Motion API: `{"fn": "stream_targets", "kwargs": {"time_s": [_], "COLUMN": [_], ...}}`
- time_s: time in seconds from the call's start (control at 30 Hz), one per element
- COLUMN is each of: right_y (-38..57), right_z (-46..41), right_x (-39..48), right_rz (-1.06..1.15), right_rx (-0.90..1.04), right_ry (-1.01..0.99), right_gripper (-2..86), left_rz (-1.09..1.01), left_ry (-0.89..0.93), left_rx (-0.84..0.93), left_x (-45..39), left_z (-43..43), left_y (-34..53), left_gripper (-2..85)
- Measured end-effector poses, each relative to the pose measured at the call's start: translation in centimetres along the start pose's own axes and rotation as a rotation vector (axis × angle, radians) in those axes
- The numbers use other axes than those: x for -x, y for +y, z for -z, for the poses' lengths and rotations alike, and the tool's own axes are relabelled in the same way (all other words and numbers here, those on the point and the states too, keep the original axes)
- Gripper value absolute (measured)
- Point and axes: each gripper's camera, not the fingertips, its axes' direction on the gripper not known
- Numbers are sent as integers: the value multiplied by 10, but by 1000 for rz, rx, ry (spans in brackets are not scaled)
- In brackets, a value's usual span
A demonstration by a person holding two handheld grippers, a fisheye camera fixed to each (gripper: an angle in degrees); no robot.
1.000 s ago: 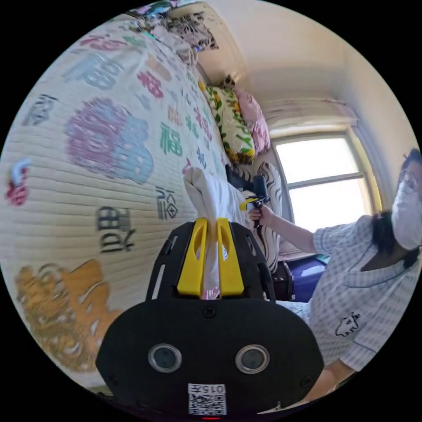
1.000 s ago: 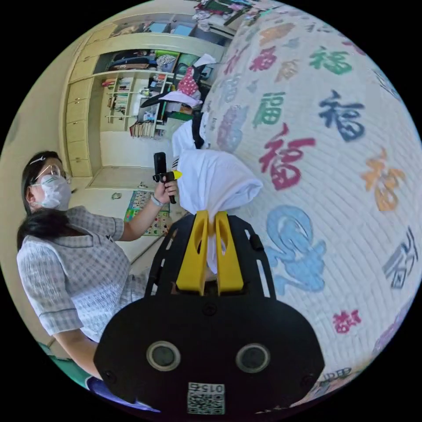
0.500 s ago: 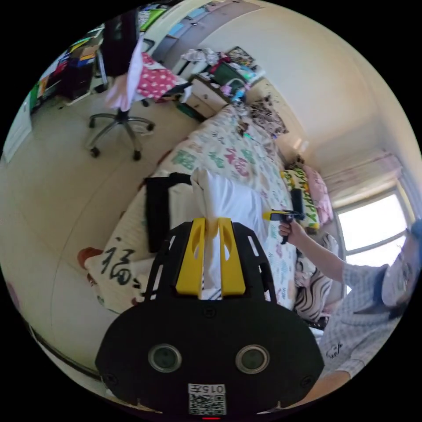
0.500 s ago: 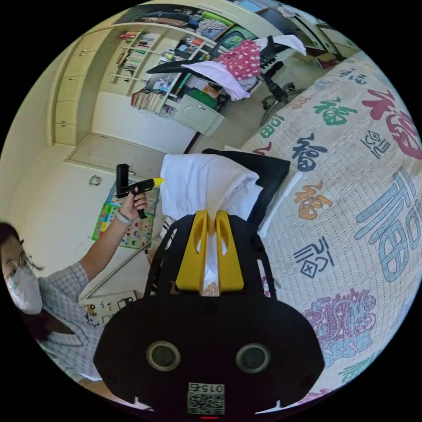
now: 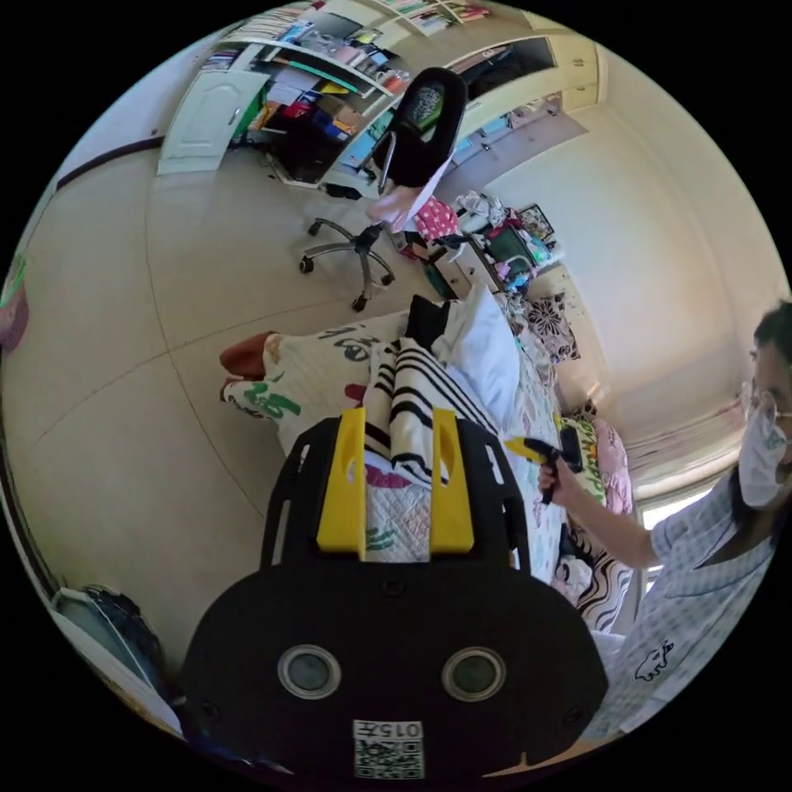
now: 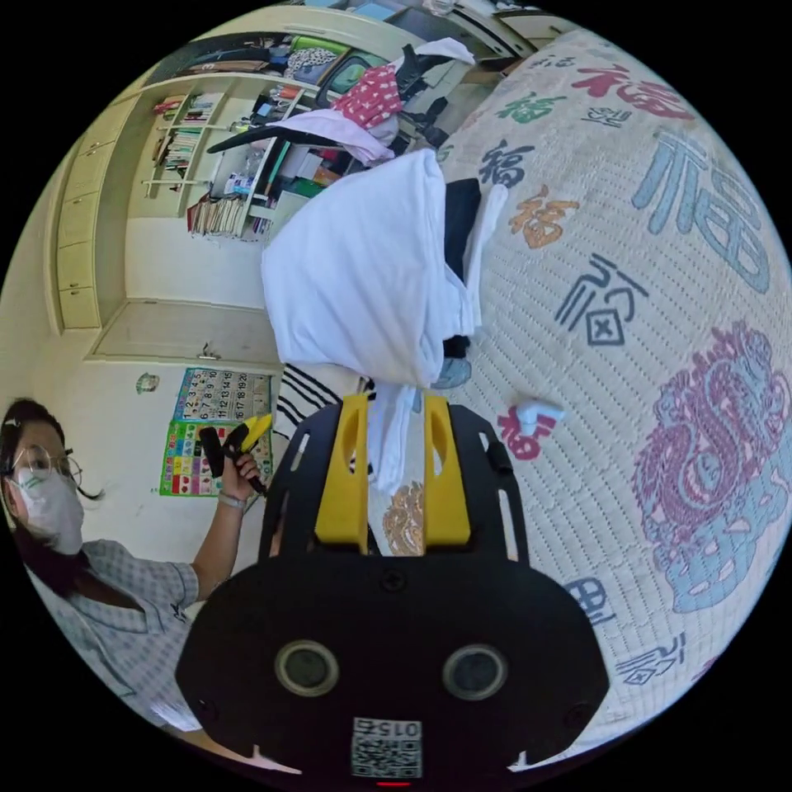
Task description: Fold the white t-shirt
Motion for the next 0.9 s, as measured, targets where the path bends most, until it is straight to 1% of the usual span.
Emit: {"fn": "stream_targets", "kwargs": {"time_s": [0.03, 0.1, 0.13, 0.2, 0.27, 0.33, 0.4, 0.43, 0.5, 0.57, 0.63, 0.77, 0.8, 0.87, 0.9], "right_y": [-18, -44, -60, -82, -103, -111, -115, -116, -116, -114, -107, -79, -76, -65, -63], "right_z": [-5, -10, -13, -23, -43, -54, -57, -57, -53, -47, -45, -62, -68, -100, -109], "right_x": [3, 7, 10, 14, 25, 37, 47, 53, 60, 76, 96, 138, 140, 140, 137], "right_rz": [8, 25, 28, 35, 64, 86, 111, 122, 142, 176, 229, 343, 342, 336, 327], "right_rx": [-21, -76, -111, -111, -61, -43, -48, -47, -55, -53, -33, 55, 73, 168, 201], "right_ry": [-3, 30, 53, 62, 68, 97, 112, 100, 43, -53, -96, -118, -126, -137, -127], "right_gripper": [132, 138, 142, 137, 107, 67, 53, 49, 43, 39, 38, 38, 39, 46, 46], "left_rz": [-39, -107, -145, -198, -217, -212, -192, -184, -180, -190, -214, -232, -204, -165, -138], "left_ry": [-21, -21, 9, 57, 84, 129, 100, 102, 127, 166, 177, 180, 174, 150, 115], "left_rx": [12, 0, -14, 2, 92, 307, 332, 300, 230, 193, 159, 143, 144, 153, 189], "left_x": [-5, -18, -28, -43, -54, -61, -65, -67, -69, -72, -79, -81, -75, -63, -53], "left_z": [-1, -8, -17, -40, -75, -124, -132, -123, -100, -74, -39, 11, 23, 33, 31], "left_y": [-4, -21, -38, -68, -98, -126, -132, -132, -128, -122, -110, -82, -70, -52, -40], "left_gripper": [129, 144, 155, 160, 152, 121, 91, 70, 57, 48, 45, 44, 44, 44, 45]}}
